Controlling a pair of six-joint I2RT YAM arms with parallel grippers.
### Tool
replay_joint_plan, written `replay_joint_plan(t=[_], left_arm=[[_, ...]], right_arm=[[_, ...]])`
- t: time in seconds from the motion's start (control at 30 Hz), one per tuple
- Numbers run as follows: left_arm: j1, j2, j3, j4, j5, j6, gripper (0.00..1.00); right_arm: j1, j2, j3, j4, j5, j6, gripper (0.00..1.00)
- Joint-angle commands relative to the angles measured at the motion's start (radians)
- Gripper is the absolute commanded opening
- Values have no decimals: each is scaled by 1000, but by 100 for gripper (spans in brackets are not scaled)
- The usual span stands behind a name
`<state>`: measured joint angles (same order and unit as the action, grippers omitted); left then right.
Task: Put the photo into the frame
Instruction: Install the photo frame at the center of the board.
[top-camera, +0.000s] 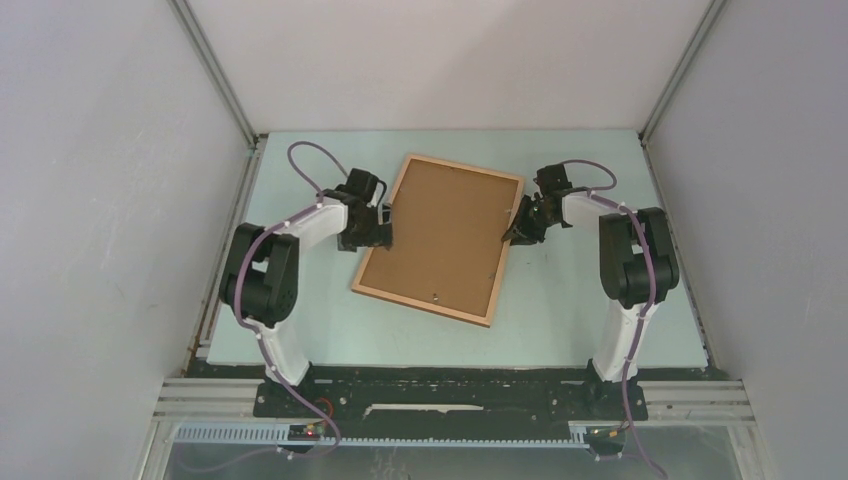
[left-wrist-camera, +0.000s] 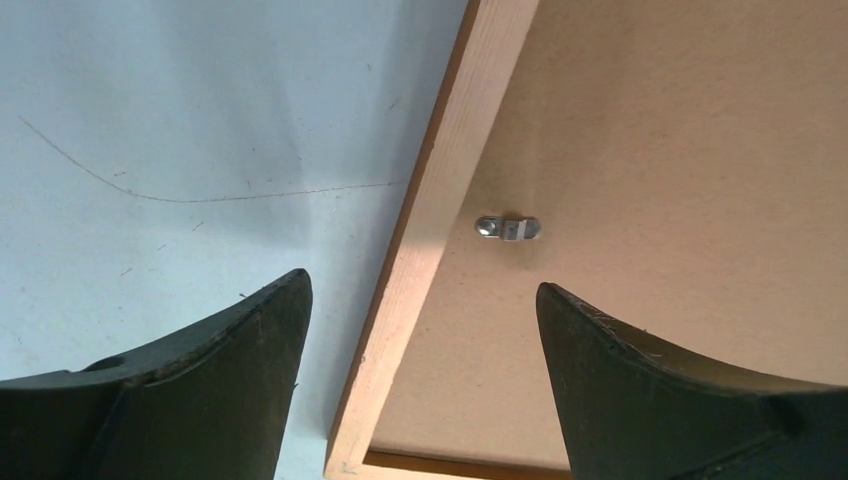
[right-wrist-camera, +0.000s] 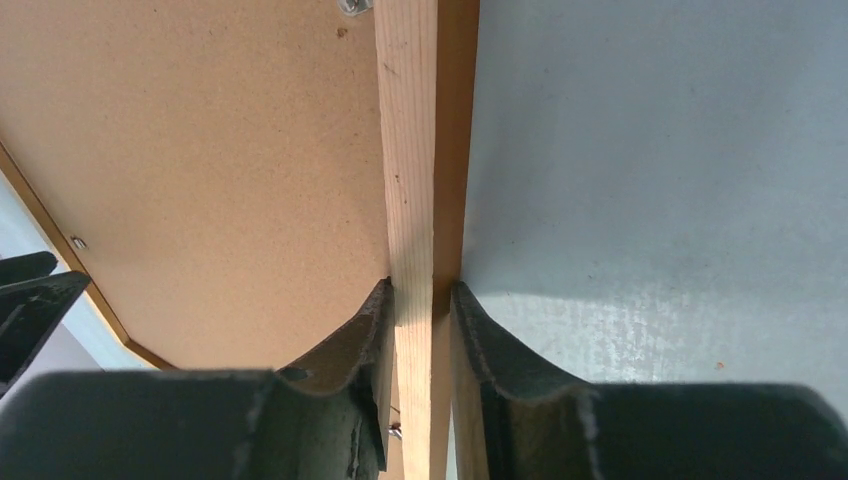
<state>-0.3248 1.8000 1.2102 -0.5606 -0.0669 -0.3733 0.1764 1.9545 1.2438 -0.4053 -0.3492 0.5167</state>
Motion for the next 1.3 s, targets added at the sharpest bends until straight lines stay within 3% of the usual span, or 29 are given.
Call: replay_joint_plan(t=[0.0, 0.23, 0.4, 0.63, 0.93, 1.27], left_arm=[[-6, 51, 69, -40, -22, 53, 87], [-5, 76, 85, -15, -48, 14, 83], [-5, 127, 109, -5, -41, -45, 73], [-5, 144, 95, 33, -62, -135, 74], [35, 128, 33, 36, -126, -186, 50], [89, 102, -36, 96, -77, -243, 33]], right_arm=[[0, 20, 11, -20, -27, -19, 26], [-6, 28, 11, -9, -53, -21, 25], [-6, 36, 16, -9, -67, -24, 23], [-4, 43, 22, -12, -75, -31, 18], [-3, 46, 26, -12, -80, -33, 18], [0, 50, 31, -15, -81, -36, 17]])
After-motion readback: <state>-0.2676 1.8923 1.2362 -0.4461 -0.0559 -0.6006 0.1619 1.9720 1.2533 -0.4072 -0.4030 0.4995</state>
